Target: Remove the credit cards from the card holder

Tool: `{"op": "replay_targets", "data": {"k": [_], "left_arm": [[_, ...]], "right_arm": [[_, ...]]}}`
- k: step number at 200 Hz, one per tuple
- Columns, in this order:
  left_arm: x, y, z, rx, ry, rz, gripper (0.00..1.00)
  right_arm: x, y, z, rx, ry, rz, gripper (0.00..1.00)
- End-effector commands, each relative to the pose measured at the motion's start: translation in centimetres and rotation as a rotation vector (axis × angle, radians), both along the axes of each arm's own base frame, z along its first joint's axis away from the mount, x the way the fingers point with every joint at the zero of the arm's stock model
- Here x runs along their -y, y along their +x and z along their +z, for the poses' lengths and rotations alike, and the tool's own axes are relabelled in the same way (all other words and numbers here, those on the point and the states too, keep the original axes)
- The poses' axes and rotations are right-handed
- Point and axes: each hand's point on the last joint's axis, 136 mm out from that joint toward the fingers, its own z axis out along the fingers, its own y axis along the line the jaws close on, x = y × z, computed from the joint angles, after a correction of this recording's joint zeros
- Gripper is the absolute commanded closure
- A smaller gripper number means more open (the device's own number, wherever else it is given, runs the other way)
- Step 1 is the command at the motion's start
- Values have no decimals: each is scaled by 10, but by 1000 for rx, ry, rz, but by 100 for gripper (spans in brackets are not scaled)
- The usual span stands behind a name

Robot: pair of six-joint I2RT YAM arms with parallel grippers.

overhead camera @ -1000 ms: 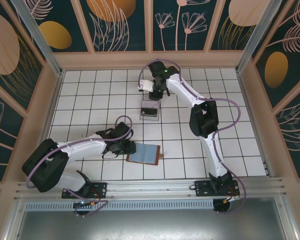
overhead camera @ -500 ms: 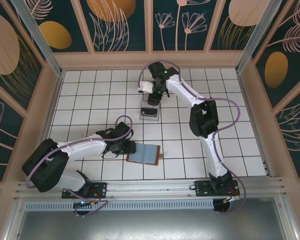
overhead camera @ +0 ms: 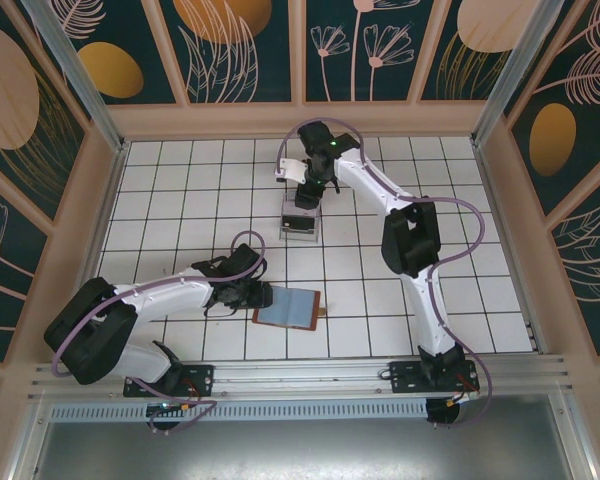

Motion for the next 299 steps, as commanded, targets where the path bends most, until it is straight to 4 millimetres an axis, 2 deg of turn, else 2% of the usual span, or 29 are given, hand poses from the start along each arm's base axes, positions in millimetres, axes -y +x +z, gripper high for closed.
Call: {"op": "replay_targets", "data": {"k": [1,39,90,180,223,299], "left_arm": [[-1,-1,-6,-11,4,-8,48],[-2,-2,-7,-12,5,-2,48],[-3,-2,-8,-14,7,-2,48],[-4,-4,-9,-18,10,1,48],[-4,-4,-9,-18,11,1,48],[-5,-3,-9,-13,15,7,48]], "right_arm": [[1,-3,9,12,-2,3,29],[2,-5,-5,-21,-12,3,30],[5,5,-12,-3,-24,-22,30],[2,2,-23,-37,-23,-10,30],[2,11,-19,-2,-20,-29,31],[1,39,5,134,-12,-81,33]]}}
